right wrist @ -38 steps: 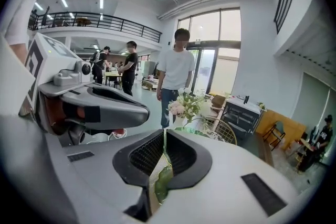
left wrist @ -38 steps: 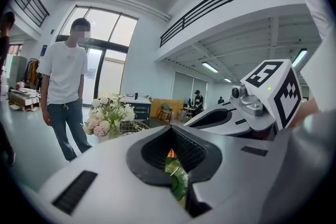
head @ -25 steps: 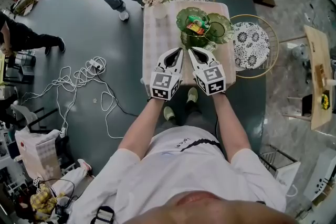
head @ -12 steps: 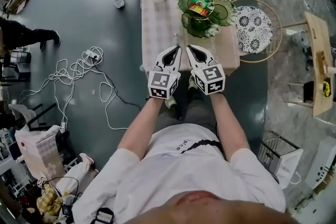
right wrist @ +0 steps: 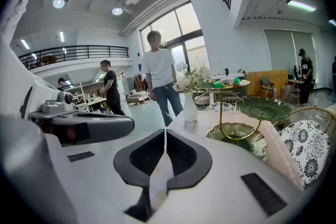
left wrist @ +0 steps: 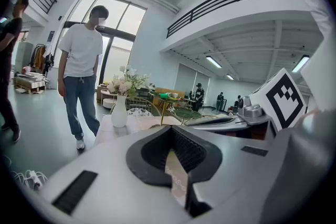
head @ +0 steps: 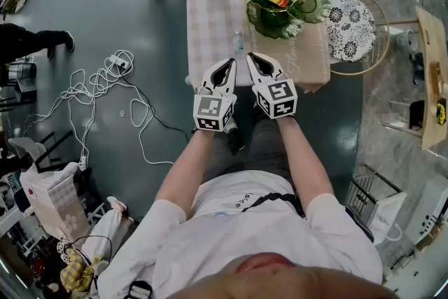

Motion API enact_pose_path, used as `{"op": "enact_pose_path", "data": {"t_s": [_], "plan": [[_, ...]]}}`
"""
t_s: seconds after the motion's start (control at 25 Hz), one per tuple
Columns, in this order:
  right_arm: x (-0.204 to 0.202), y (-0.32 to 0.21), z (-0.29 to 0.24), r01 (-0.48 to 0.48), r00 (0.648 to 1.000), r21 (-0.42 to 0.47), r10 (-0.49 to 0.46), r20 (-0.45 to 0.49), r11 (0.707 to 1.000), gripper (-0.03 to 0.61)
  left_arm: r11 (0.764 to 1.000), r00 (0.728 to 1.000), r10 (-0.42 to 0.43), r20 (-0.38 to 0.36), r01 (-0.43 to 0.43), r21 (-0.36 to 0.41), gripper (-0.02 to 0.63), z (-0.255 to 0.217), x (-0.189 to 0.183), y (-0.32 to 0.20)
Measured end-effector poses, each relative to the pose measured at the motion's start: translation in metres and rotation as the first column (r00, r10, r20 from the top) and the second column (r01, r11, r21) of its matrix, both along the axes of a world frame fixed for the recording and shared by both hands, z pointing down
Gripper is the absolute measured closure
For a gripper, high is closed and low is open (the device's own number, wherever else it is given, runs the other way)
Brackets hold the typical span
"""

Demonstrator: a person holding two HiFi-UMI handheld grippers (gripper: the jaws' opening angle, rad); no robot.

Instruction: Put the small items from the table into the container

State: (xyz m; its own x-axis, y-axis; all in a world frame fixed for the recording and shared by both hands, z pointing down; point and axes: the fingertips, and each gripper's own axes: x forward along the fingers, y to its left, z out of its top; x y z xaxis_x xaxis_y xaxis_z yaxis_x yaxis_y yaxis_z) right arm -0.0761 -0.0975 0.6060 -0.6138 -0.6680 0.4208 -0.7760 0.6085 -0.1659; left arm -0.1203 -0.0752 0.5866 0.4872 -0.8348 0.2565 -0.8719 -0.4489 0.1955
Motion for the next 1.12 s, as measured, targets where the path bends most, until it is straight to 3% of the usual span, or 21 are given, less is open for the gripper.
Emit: {"op": "enact_pose_path", "data": {"t_s": [0.32,0.36,0.44,0.52,0.8,1.12], "plan": [[-0.011,-0.019,0.077,0.003,0.999,-0.048,-0.005,-0.038,0.999,0.558,0.999,1.0,-0.024,0.007,0.024,-0.026,0.607,0.062,-0.012,-0.028],[-0.013,-0.021,0.087,0.003,0.999,-0.064,-0.005,-0.042,0.998,0.545,0.999,1.0,-0.026,0.008,0.026,-0.03,0.607,0.069,-0.013,-0.03],[-0.017,-0.024,0.109,0.007,0.998,-0.099,-0.013,-0.055,0.995,0.461,0.999,0.999,-0.031,0.008,0.032,-0.035,0.607,0.081,-0.015,-0.034],[-0.021,-0.03,0.131,0.004,0.997,-0.121,-0.013,-0.077,0.993,0.431,0.999,0.999,-0.038,0.008,0.039,-0.037,0.607,0.092,-0.017,-0.038],[-0.018,-0.057,0.189,-0.079,0.987,-0.177,0.052,-0.152,0.981,0.382,0.998,0.998,-0.057,0.002,0.057,-0.04,0.607,0.124,-0.022,-0.051],[-0.022,-0.068,0.219,-0.097,0.975,-0.225,0.047,-0.219,0.97,0.365,0.996,0.997,-0.076,-0.002,0.076,-0.05,0.607,0.137,-0.029,-0.06]]}}
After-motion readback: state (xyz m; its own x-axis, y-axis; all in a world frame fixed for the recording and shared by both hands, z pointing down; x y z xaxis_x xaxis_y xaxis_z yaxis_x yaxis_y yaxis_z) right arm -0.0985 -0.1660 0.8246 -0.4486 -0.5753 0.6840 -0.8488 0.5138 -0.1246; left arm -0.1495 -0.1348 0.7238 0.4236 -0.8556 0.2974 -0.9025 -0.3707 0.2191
